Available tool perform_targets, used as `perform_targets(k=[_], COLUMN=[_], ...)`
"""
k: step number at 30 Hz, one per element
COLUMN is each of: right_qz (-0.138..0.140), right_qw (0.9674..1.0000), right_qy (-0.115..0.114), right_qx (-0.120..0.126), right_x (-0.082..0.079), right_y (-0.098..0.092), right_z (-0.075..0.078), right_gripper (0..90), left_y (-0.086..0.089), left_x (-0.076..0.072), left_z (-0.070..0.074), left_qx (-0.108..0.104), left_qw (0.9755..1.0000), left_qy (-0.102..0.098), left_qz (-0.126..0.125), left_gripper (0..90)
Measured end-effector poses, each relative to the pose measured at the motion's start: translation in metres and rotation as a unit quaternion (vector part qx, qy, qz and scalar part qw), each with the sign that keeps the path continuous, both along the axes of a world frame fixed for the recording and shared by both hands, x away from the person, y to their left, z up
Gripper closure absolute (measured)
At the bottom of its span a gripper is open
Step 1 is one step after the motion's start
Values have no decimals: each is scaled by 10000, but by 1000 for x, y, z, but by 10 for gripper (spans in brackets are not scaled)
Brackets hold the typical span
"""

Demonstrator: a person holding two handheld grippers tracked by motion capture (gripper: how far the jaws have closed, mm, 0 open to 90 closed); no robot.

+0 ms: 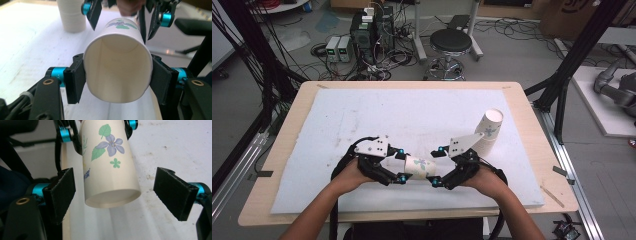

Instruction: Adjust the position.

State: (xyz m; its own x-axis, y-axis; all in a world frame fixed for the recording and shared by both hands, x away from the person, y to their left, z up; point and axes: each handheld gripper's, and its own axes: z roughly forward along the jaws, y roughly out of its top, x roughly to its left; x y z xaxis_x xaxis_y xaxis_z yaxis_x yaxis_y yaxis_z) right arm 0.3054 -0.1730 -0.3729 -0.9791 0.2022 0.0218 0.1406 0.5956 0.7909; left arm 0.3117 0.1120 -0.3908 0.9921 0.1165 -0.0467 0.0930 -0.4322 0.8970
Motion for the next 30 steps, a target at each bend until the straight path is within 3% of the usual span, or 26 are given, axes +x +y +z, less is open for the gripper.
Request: perform_targets(k=[3,13,23,29,30], right_qz=[39,112,166,202,202], right_qw=[9994,9977,9962,9944,9944], right_qy=[-111,-189,-232,-215,-215], right_qx=[-335,-636,-823,-1012,-1012], right_x=[2,4,7,8,8], right_y=[9,23,32,37,37], right_z=[1,1,5,2,2], right_gripper=[181,181,182,182,182], left_y=[-1,-5,-14,-19,-19], left_x=[2,8,10,11,11], left_z=[6,21,31,33,33], left_qx=[290,917,1522,1919,1919], left_qw=[9996,9958,9882,9812,9812], left_qy=[-32,-2,-35,-40,-40], left_qz=[12,-80,-176,-223,-223], left_gripper=[357,349,348,346,346])
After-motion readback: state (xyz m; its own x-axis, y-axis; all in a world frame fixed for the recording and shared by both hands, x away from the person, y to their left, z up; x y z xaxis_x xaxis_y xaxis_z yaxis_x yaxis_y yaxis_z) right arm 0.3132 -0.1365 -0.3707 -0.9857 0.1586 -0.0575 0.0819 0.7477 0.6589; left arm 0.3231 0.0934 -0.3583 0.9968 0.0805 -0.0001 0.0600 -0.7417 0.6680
